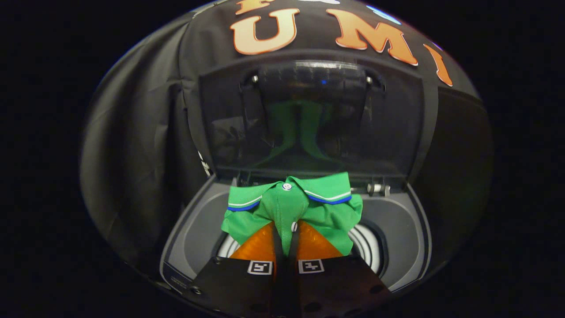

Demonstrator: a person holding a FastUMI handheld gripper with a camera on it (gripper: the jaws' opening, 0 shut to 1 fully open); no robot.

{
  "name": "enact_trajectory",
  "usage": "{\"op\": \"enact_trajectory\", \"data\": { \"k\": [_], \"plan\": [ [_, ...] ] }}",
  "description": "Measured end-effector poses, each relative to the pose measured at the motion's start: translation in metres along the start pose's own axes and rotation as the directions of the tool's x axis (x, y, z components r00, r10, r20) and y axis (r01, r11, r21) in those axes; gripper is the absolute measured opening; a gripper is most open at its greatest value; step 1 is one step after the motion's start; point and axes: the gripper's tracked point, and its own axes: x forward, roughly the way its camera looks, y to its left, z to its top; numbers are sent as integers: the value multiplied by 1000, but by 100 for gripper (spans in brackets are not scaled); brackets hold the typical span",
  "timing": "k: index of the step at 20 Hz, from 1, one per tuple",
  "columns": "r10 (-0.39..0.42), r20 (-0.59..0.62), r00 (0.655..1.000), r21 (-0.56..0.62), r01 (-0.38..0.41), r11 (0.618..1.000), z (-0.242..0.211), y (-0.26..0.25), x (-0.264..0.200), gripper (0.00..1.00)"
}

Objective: Put the clothes into the washing machine and then close the washing machine lid.

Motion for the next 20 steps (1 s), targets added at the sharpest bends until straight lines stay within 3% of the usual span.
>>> {"op": "enact_trajectory", "data": {
  "k": [7,18,20],
  "plan": [
    [3,-233,972,60,11,998,-44,-1,3,8],
    [-7,-374,927,121,56,991,-66,-11,3,9],
    [-15,-380,925,109,60,992,-68,-11,2,22]
  ]
}}
